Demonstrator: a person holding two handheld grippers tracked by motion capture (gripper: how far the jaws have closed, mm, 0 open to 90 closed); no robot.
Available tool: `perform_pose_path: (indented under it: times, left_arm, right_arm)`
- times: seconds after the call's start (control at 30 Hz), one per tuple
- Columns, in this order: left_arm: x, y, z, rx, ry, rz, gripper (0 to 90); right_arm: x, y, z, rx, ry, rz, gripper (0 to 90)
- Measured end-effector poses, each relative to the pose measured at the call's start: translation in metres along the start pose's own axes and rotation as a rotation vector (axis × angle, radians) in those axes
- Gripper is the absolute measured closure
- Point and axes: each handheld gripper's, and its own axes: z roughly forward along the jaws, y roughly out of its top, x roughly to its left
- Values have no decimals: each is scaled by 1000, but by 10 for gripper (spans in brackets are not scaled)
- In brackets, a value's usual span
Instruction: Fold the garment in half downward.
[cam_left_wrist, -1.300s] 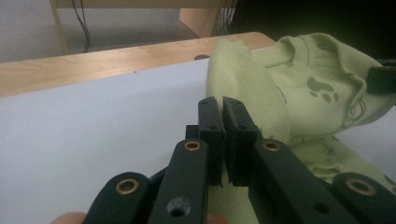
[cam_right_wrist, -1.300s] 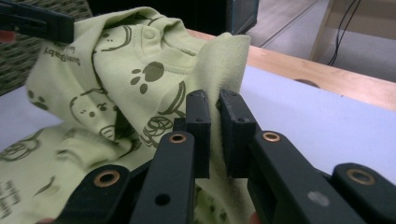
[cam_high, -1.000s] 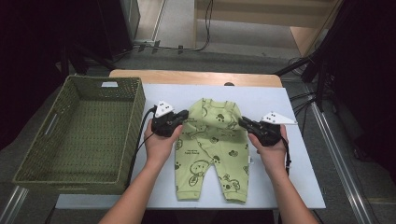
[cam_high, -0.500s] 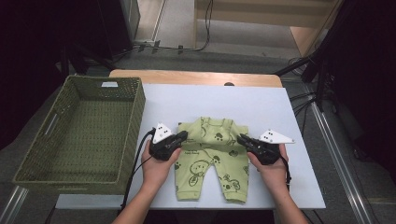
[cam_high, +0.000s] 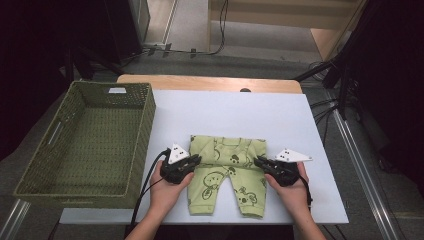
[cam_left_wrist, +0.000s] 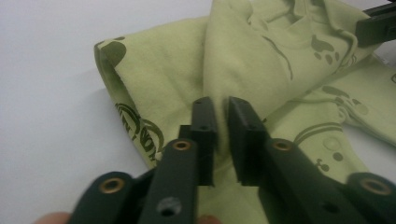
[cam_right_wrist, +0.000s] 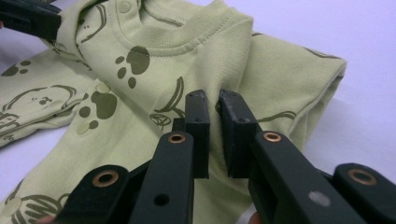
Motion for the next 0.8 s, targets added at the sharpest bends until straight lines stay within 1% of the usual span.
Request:
perform_pose_path:
  times: [0.03,0.13,0.2,0.3,0.33,0.4,0.53,0.67,0.8]
  left_arm:
    - [0,1,0,-4,2,-5,708]
    - [-2,8,-2,-26,-2,-13,585]
    - [-5,15,-2,-39,-10,-11,548]
    - [-11,26,2,-44,-14,-3,505]
    - [-13,30,4,-40,-17,2,489]
    - [-16,36,9,-29,-10,12,442]
    - [-17,48,20,-19,-14,11,430]
    - [-13,56,31,-2,-21,2,428]
    - [-8,62,40,9,-31,-9,463]
  right_arm:
    - [0,0,0,1,2,3,802]
    - [-1,1,2,9,6,5,800]
    - [-1,1,2,9,4,7,800]
    - [-1,1,3,12,3,9,800]
    - [-1,1,3,12,2,10,801]
    - [-1,1,3,15,2,9,800]
    - [-1,1,3,18,0,9,801]
    - [0,1,4,19,-1,6,801]
    - [0,1,4,20,-3,4,800]
